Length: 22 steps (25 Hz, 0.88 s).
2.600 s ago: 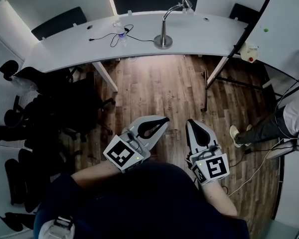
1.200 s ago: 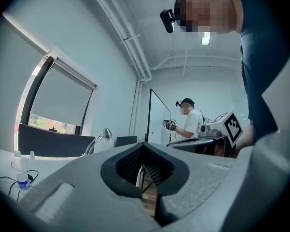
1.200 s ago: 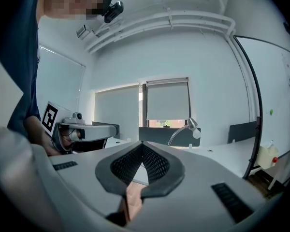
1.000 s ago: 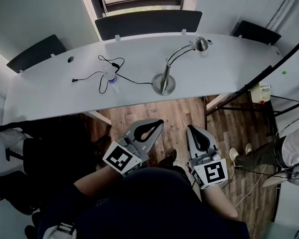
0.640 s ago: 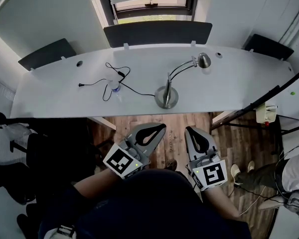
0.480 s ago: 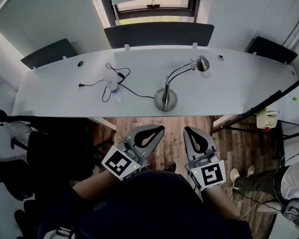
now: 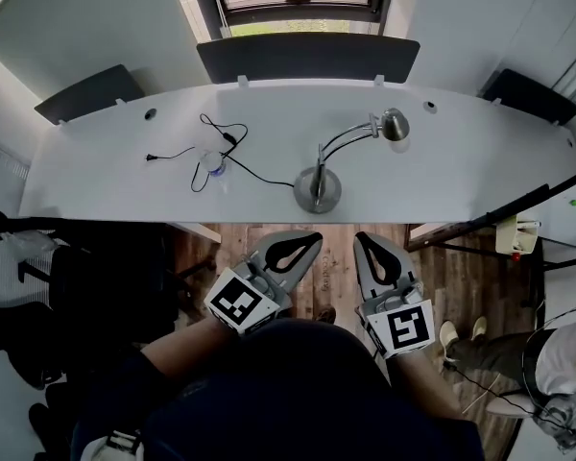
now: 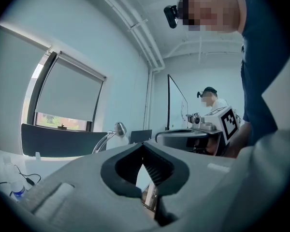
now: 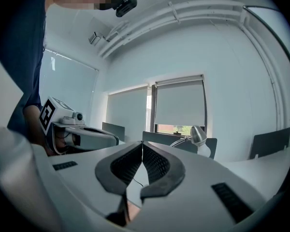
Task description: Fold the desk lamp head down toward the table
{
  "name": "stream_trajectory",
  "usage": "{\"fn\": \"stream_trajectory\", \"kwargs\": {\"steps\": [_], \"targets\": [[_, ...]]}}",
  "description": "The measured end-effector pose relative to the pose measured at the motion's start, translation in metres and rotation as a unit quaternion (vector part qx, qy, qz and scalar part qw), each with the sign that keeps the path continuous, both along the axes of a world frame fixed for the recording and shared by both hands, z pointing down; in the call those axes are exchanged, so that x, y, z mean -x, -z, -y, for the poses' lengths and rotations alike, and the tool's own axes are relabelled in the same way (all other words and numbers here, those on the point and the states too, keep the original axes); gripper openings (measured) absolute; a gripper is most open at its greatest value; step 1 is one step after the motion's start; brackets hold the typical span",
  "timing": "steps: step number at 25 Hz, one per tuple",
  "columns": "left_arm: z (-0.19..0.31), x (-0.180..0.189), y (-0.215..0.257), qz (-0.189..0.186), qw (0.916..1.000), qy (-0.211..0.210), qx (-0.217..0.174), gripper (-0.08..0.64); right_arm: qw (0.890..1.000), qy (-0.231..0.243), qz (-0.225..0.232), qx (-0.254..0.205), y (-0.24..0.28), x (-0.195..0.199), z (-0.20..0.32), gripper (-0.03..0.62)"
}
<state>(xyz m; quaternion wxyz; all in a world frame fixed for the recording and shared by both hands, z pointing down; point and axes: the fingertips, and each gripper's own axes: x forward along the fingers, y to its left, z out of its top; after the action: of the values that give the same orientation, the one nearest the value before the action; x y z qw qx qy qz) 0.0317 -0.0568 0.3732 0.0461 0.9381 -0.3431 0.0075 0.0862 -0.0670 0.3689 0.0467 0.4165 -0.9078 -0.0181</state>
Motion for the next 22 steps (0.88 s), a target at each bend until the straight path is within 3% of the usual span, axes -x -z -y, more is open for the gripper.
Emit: {"fn": "stream_trajectory", "kwargs": {"steps": [7, 19, 22], "targets": [[0.041, 0.015, -0.011, 0.007, 0.9999, -0.01, -0.006, 0.006, 0.999, -0.021, -0.036, -0.014, -0.001, 0.015, 0.031, 0.012], [0.114, 0.032, -0.067, 0.028, 0.9992, -0.026, 0.015, 0.006, 0.993, -0.073, -0.097, 0.006, -0.018, 0.019, 0.091, 0.014], [0.129, 0.032, -0.081, 0.035, 0.9987, -0.03, 0.022, 0.019, 0.99, -0.081, -0.111, 0.015, -0.024, 0.02, 0.103, 0.051]]}}
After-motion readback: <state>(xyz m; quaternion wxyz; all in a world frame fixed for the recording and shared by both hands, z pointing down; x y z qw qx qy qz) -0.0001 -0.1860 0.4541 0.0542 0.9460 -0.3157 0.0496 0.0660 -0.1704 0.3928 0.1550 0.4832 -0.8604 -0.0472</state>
